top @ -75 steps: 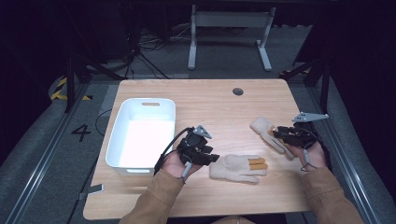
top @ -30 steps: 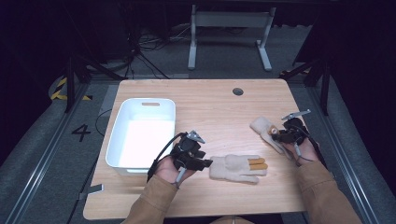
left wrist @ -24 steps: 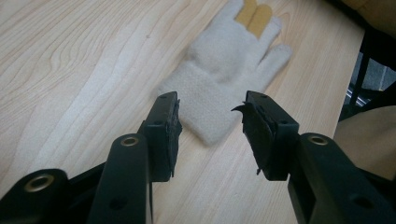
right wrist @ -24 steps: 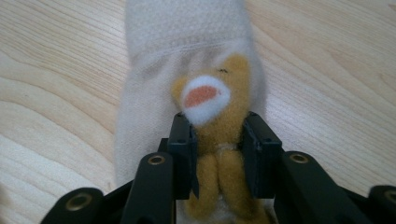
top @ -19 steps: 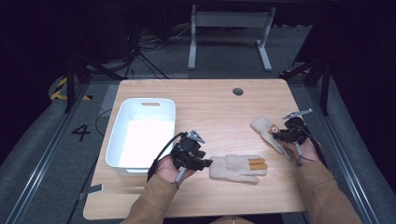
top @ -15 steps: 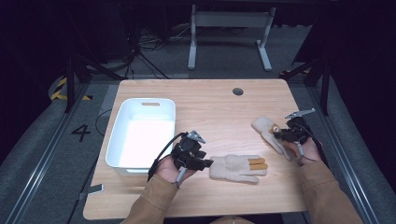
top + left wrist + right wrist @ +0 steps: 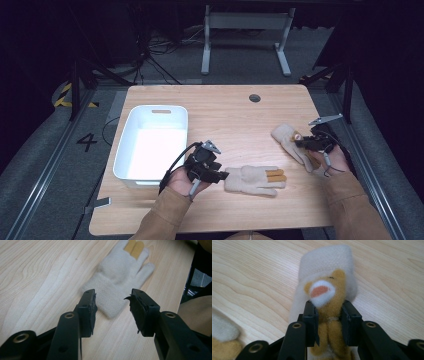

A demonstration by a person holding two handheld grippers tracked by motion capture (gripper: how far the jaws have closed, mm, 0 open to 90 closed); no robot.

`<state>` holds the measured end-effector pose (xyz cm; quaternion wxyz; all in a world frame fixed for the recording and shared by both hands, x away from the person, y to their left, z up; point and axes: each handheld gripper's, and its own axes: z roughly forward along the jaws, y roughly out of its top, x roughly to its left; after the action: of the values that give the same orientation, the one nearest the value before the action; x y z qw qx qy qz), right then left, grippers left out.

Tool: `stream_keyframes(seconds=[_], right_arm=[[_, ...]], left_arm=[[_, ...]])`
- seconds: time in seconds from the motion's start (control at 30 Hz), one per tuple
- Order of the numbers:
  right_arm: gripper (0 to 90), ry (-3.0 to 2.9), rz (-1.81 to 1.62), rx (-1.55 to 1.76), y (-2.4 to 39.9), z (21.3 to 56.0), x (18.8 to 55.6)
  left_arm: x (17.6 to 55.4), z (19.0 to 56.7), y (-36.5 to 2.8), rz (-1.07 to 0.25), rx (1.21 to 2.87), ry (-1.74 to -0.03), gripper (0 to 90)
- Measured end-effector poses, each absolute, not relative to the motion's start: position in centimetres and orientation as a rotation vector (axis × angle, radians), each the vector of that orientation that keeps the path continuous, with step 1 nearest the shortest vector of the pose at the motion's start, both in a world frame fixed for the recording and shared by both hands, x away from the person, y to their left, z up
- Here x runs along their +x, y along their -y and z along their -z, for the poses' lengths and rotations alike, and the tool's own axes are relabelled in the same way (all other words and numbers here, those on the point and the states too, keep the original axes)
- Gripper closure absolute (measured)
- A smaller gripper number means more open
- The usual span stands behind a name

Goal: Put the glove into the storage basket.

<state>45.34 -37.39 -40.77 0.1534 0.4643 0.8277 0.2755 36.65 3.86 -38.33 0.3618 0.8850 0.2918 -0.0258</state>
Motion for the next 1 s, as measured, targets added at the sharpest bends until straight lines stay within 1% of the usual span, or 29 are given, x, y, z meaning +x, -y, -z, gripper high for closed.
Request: stream_keyframes(seconds=[0.57, 1.0], right_arm=[[69.3, -2.375, -0.857, 1.267, 37.9, 38.3, 44.0], [69.3, -2.431, -0.909, 1.14, 37.0, 37.1, 42.9]], left_arm=[[36.8, 38.2, -3.7, 0.074, 2.277, -0.745, 56.1], [37.0, 38.1, -3.5, 0.082, 2.276, -0.733, 55.9]])
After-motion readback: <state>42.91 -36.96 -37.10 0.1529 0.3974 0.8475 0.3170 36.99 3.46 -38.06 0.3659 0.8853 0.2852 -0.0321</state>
